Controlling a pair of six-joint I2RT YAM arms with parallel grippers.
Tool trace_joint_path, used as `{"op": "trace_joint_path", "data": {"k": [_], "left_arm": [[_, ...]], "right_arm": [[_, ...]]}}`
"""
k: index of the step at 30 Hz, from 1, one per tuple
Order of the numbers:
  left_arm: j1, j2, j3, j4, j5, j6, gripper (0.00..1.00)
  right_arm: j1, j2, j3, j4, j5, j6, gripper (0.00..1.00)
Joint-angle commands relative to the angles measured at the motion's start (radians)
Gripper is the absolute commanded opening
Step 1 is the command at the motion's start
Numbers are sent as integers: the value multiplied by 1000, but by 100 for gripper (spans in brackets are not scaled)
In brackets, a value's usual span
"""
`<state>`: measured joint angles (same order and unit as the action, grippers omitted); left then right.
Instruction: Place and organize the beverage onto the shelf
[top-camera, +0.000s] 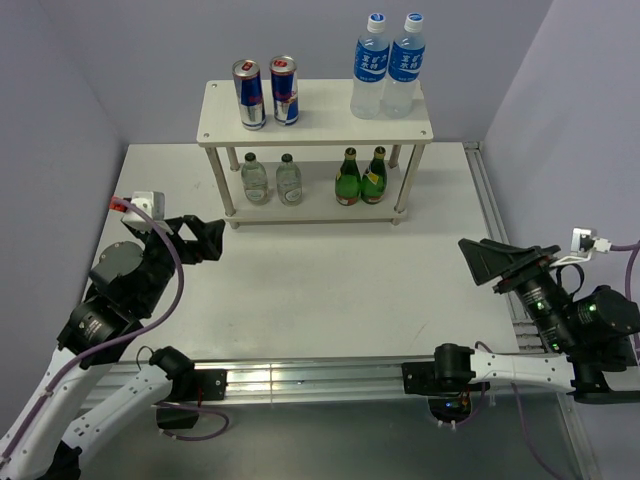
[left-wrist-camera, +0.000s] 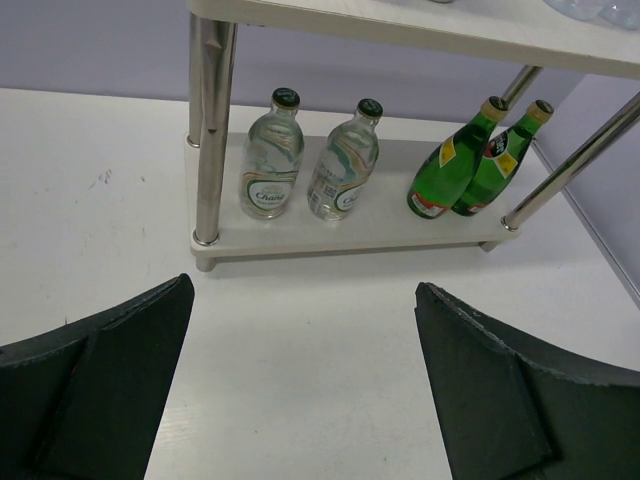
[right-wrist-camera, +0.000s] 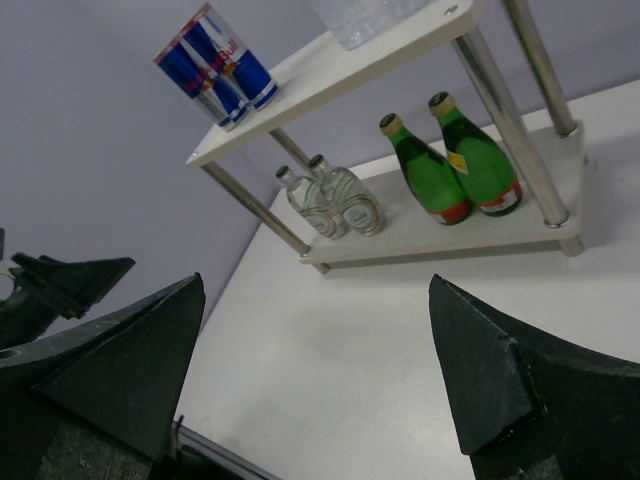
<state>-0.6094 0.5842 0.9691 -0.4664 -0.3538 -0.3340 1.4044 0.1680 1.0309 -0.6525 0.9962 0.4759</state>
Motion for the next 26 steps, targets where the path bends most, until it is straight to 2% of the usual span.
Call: {"op": "trace_joint_path", "data": {"k": [1,8,26], "left_arm": [[43,-9,-6,63,78,16,99],[53,-12,-10,63,78,15,99],[85,-49,0,63,81,-5,100]], "right_arm": [[-10,-4,35,-71,51,-86,100],[-13,-81,-12,-42,12,-105,100],[-25,-74,-25,-30,16,-109,100]]}}
